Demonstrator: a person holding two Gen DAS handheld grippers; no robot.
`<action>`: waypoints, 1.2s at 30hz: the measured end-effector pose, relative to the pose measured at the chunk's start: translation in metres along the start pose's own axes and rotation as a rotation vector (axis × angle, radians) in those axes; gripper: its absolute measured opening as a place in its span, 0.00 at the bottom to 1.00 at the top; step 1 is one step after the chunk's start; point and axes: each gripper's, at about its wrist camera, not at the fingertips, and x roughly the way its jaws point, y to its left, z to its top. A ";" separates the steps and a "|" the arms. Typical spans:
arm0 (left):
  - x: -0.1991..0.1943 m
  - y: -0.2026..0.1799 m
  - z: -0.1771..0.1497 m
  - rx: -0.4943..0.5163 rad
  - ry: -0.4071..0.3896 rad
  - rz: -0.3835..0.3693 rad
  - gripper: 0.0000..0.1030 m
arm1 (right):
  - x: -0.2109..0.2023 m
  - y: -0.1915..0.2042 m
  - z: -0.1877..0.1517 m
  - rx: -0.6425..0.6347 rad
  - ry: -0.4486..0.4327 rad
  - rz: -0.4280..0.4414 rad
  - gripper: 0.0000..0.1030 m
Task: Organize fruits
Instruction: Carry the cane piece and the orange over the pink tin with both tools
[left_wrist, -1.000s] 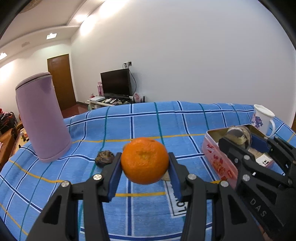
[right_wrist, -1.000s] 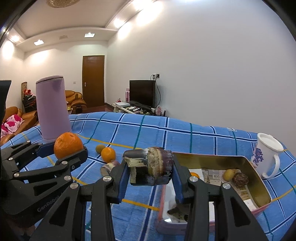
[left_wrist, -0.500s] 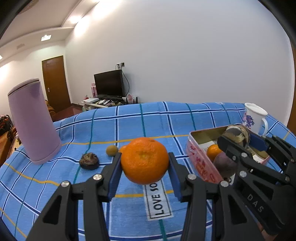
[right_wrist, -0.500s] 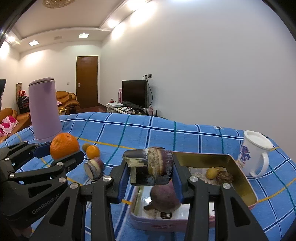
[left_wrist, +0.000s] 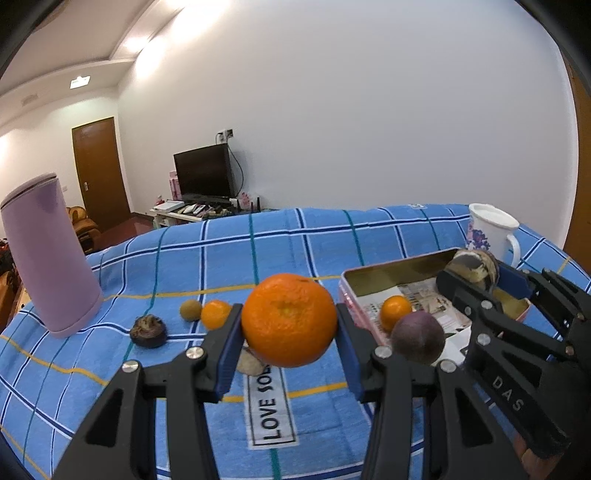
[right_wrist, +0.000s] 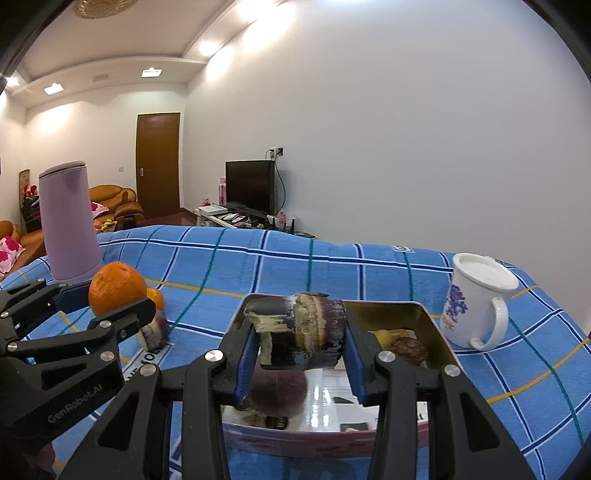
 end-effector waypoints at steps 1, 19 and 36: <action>0.000 -0.002 0.001 0.001 -0.002 -0.003 0.48 | 0.000 -0.002 0.000 0.001 0.000 -0.003 0.42; 0.010 -0.036 0.020 0.018 -0.025 -0.057 0.48 | 0.004 -0.050 0.001 0.052 0.002 -0.079 0.42; 0.030 -0.060 0.026 0.027 -0.013 -0.090 0.48 | 0.012 -0.095 0.002 0.116 0.028 -0.162 0.42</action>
